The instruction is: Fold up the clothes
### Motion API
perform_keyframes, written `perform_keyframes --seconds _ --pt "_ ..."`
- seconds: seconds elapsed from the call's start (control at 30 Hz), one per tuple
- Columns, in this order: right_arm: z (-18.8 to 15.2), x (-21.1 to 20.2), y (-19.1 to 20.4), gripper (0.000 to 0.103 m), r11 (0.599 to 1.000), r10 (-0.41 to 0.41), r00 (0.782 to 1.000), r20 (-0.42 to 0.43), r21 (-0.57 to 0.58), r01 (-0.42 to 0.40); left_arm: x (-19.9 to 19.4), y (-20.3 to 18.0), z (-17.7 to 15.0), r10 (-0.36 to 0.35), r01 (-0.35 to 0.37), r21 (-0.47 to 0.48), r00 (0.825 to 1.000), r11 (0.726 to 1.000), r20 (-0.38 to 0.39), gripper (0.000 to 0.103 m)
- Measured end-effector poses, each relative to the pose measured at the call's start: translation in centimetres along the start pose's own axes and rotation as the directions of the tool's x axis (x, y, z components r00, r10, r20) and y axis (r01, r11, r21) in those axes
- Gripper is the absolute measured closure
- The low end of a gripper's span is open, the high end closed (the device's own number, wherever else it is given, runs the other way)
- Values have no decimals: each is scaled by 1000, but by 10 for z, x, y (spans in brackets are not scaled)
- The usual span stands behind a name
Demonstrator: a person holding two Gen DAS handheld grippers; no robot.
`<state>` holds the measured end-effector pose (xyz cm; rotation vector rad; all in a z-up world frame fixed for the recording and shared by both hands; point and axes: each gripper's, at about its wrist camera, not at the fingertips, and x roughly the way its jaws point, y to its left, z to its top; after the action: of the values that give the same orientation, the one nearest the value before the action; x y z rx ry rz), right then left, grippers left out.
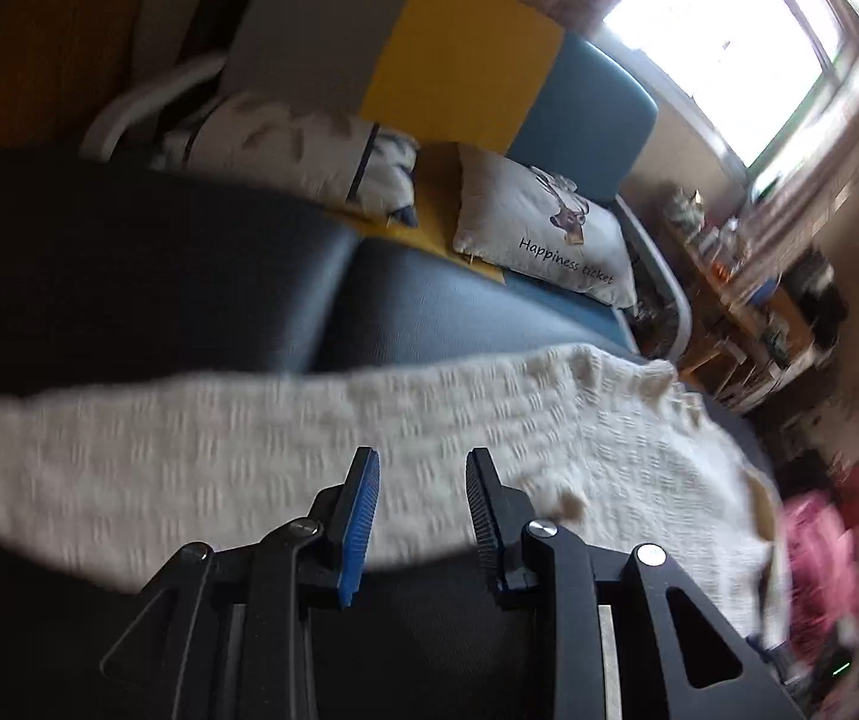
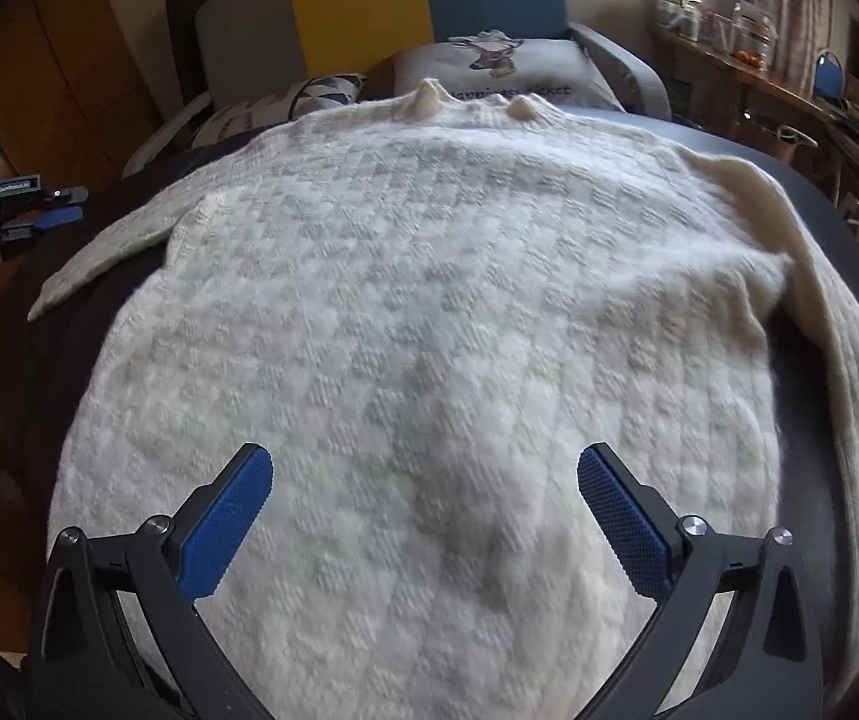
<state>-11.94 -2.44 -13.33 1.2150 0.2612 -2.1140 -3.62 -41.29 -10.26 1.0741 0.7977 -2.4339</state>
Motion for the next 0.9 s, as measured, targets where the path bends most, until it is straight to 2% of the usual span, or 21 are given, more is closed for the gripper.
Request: perform_keyframes --seconds 0.17,0.2,0.3,0.4,0.57,0.63,0.7,0.8,0.87,0.9 --pt "66 23 9 0 998 15 999 52 -58 -12 50 -41 6 43 -39 164 999 986 -23 73" --pt "82 29 4 0 998 15 998 60 -69 -11 64 -46 6 55 -46 186 997 981 -47 73" --pt "126 55 -9 0 996 17 998 61 -89 -12 90 -51 4 120 -102 229 991 968 -67 73" --pt "153 84 -26 0 996 49 999 22 -71 -47 108 -45 4 179 -153 252 980 956 -84 73" --pt "161 134 -48 0 999 36 997 -72 -26 -38 109 -43 -1 188 -160 328 981 931 -54 71" --pt "159 146 -50 0 999 -4 998 -55 -50 1 110 -44 -3 200 -173 366 979 914 -38 71" --pt "159 148 -44 0 995 -28 999 -45 -93 24 108 -41 -2 199 -171 356 979 919 -44 71" --pt "160 142 -40 0 992 15 997 -81 -122 -25 101 -39 4 186 -155 316 980 936 -67 72" --pt "164 123 -48 0 992 51 997 -59 -113 -57 94 -43 10 139 -116 292 989 949 -60 73" --pt "165 114 -53 0 992 50 998 -38 -111 -54 88 -50 13 85 -68 289 995 955 -45 75"
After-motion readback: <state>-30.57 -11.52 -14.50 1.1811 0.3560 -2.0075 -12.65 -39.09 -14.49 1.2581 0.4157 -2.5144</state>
